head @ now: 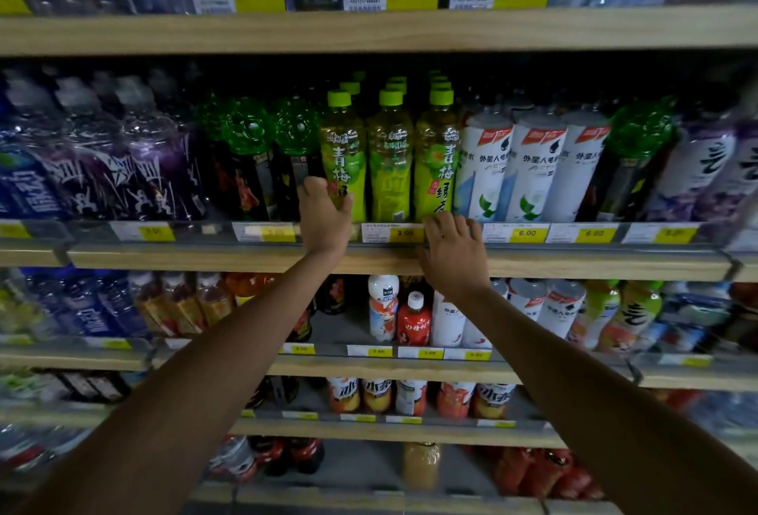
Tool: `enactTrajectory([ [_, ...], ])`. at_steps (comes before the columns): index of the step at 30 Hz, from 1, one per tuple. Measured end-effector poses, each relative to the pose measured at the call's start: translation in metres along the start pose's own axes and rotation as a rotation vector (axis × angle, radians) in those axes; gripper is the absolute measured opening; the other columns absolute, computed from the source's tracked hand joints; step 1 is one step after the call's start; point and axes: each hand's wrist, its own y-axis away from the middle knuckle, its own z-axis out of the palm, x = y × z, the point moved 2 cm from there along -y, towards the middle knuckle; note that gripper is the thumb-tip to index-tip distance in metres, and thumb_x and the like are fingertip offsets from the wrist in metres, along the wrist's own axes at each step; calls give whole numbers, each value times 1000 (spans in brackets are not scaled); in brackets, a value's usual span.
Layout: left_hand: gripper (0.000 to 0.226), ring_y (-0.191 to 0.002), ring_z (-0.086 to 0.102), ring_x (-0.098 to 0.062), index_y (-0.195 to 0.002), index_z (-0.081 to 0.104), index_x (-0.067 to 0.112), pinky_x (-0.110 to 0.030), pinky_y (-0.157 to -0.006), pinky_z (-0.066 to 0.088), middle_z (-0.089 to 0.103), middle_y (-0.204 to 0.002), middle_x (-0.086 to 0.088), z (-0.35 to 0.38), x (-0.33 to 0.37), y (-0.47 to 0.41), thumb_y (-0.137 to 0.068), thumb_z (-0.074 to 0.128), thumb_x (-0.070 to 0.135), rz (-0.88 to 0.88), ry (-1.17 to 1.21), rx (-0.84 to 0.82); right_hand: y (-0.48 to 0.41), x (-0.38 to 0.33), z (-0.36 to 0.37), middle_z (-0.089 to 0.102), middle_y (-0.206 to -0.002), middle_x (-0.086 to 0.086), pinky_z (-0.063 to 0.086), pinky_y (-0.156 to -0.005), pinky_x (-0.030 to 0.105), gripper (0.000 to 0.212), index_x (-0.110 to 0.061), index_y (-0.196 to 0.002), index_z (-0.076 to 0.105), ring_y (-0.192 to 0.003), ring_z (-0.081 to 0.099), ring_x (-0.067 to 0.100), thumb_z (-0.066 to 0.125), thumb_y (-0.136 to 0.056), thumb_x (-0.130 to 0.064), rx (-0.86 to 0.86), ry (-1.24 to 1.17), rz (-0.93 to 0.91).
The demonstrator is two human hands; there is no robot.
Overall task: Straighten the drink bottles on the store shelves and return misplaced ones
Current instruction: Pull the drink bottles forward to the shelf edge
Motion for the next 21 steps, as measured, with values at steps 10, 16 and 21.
enactTrajectory([
  [10, 40, -119, 43, -35, -121, 47, -4, -41, -102, 38, 46, -125, -21, 17, 10, 62, -84, 55, 4, 475, -126, -67, 9, 8, -8, 41, -141, 14, 20, -113, 43, 58, -5, -143, 33, -130, 35, 31, 48, -89, -18, -186, -18, -125],
  [16, 49, -122, 43, -30, -133, 44, 5, -39, -103, 33, 45, -135, -11, 46, 47, 74, -89, 52, 23, 659, -376, -297, 37, 47, -35, 66, -102, 17, 54, -72, 40, 31, 0, -103, 64, -96, 64, 33, 56, -74, -7, 22, -137, -44],
  [21, 54, -123, 42, -29, -134, 42, 8, -39, -100, 33, 45, -135, -10, 84, 98, 90, -87, 50, 35, 778, -506, -317, 66, 128, -55, 61, -101, 18, 47, -73, 41, 26, 0, -104, 61, -96, 58, 36, 54, -81, -9, 6, -83, 218],
])
